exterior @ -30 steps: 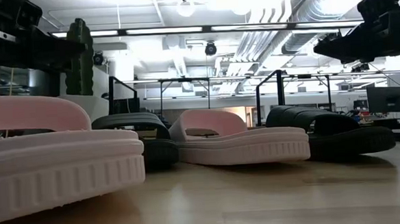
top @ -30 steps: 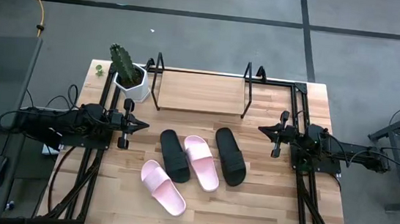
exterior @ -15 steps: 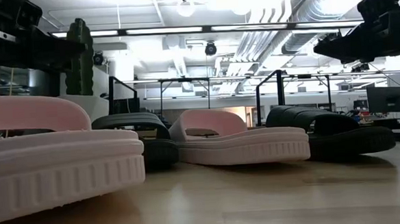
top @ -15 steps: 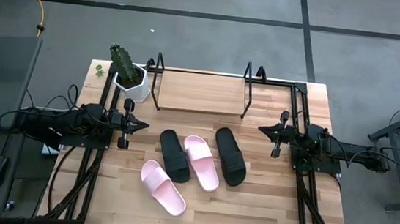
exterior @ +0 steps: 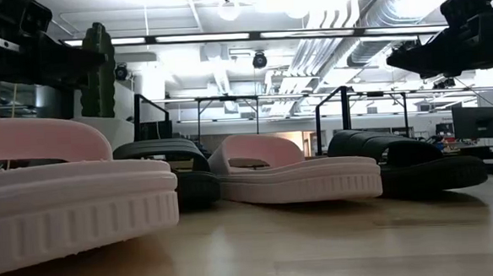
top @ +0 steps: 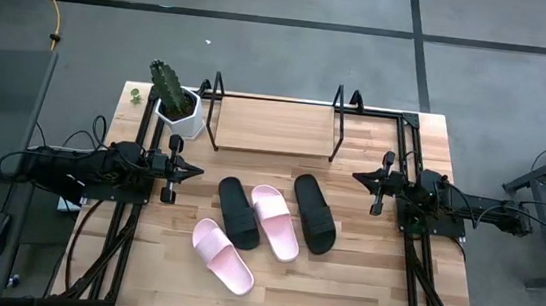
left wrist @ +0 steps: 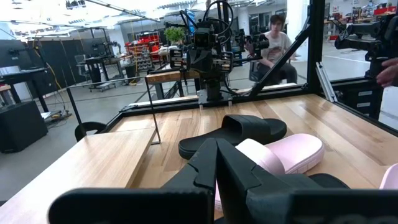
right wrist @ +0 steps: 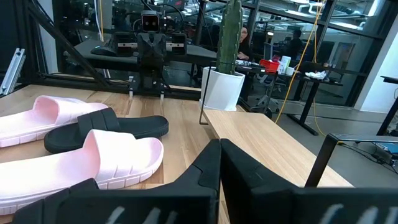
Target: Pick and place slides into the shelf
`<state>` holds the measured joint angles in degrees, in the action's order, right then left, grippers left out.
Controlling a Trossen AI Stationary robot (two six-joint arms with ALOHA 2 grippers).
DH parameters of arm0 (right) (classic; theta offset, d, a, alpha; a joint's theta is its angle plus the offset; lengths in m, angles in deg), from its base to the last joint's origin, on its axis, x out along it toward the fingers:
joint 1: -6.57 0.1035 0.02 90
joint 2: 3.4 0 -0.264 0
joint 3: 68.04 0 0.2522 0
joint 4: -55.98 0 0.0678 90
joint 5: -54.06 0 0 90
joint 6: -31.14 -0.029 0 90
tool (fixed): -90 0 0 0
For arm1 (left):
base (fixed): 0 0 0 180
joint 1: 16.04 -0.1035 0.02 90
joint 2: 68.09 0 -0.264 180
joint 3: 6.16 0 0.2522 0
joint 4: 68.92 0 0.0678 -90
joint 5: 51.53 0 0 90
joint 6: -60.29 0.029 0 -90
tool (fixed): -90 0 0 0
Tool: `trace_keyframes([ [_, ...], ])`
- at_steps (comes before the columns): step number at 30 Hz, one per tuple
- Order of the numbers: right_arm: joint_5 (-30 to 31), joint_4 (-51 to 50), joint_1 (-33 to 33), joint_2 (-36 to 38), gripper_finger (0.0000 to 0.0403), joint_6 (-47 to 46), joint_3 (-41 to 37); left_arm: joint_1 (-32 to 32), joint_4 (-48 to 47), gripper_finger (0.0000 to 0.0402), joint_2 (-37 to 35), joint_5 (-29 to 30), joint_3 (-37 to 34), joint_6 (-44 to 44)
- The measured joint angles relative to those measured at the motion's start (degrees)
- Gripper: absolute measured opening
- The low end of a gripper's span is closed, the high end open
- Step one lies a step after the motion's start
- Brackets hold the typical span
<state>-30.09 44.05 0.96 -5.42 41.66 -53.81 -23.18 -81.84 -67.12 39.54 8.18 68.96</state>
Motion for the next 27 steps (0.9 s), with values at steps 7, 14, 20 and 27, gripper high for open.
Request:
trace_keyframes([
  [7, 0.0, 0.0, 0.0, 0.0, 0.0000, 0.0, 0.0, 0.0, 0.0, 0.0001, 0.0, 0.0, 0.0, 0.0],
  [14, -0.2, 0.0, 0.0, 0.0, 0.0000, -0.2, 0.0, 0.0, 0.0, 0.0001, 0.0, 0.0, 0.0, 0.0],
  [20, -0.2, 0.0, 0.0, 0.0, 0.0000, -3.8, 0.0, 0.0, 0.0, 0.0001, 0.0, 0.0, 0.0, 0.0],
  [27, -0.2, 0.2, 0.0, 0.0, 0.0000, -9.1, 0.0, 0.0, 2.8, 0.0001, 0.0, 0.0, 0.0, 0.0],
])
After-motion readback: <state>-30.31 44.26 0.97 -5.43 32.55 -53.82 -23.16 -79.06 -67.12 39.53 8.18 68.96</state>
